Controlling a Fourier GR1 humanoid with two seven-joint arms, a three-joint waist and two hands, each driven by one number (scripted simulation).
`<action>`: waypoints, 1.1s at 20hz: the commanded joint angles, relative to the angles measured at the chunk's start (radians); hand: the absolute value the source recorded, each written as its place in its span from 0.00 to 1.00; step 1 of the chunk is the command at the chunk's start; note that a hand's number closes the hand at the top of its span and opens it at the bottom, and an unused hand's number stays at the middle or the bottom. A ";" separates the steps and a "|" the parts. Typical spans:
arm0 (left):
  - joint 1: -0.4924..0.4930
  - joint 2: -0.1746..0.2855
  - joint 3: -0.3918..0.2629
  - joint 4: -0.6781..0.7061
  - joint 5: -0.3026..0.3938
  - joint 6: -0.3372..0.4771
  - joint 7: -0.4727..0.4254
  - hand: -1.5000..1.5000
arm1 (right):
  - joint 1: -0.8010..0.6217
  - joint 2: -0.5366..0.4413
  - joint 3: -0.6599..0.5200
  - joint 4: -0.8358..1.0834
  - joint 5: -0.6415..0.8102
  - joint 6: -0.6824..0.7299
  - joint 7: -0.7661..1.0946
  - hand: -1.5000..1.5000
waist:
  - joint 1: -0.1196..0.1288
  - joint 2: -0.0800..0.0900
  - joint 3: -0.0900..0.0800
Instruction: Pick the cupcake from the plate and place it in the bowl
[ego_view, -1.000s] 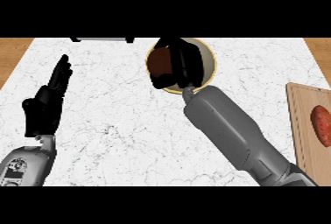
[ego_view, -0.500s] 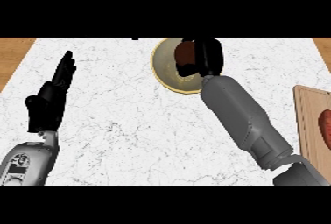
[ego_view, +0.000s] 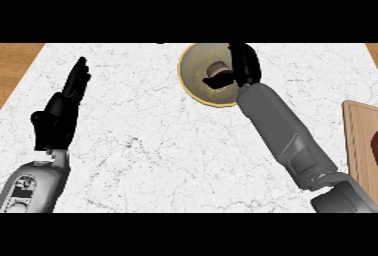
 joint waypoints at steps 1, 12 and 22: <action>-0.016 -0.005 0.015 0.027 0.007 0.001 -0.018 0.50 | 0.016 -0.021 -0.087 0.014 -0.082 0.055 -0.164 0.00 | -0.004 0.008 0.000; 0.007 -0.010 0.029 0.035 -0.009 0.008 -0.002 0.50 | 0.015 -0.103 -0.266 0.084 -0.231 0.237 -0.353 0.00 | -0.046 -0.019 -0.001; 0.053 -0.021 0.052 0.034 -0.024 0.005 -0.014 0.50 | 0.157 -0.214 -0.303 0.028 -0.287 0.553 -0.482 0.00 | -0.079 -0.034 -0.002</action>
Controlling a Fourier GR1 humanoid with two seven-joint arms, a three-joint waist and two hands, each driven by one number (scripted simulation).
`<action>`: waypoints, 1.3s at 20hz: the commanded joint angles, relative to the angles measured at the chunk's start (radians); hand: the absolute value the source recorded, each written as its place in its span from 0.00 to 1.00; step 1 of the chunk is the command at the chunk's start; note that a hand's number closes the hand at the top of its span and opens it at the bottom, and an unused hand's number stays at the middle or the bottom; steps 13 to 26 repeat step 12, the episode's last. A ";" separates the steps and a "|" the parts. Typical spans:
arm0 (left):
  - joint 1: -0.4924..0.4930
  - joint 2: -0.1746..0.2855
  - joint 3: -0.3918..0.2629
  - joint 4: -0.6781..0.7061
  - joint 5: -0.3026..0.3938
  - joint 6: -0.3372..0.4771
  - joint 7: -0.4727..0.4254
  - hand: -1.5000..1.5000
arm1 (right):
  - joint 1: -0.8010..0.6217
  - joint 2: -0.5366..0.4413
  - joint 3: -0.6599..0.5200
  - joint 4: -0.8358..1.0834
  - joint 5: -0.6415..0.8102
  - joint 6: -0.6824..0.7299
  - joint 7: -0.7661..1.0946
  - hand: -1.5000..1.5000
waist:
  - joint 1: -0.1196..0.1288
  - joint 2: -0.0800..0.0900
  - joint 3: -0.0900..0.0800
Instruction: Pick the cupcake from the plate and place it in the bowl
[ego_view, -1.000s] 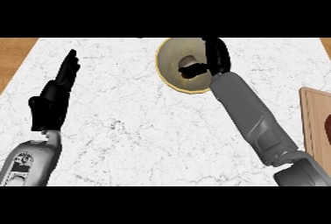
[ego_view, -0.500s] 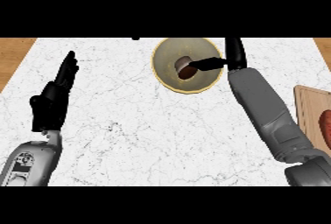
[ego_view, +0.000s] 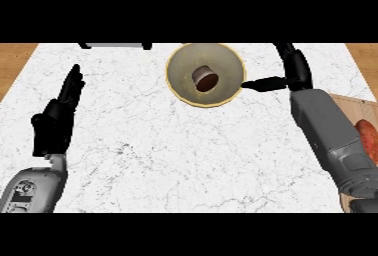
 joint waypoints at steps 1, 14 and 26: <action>0.054 0.001 0.012 -0.012 0.005 -0.024 -0.032 0.50 | 0.034 -0.010 0.004 -0.033 -0.006 0.098 -0.013 0.00 | -0.008 -0.005 -0.001; -0.023 -0.033 0.025 -0.023 -0.050 -0.012 0.060 0.50 | 0.285 -0.043 0.045 -0.290 -0.006 0.211 -0.033 0.00 | -0.027 -0.010 -0.001; -0.023 -0.033 0.025 -0.023 -0.050 -0.012 0.060 0.50 | 0.285 -0.043 0.045 -0.290 -0.006 0.211 -0.033 0.00 | -0.027 -0.010 -0.001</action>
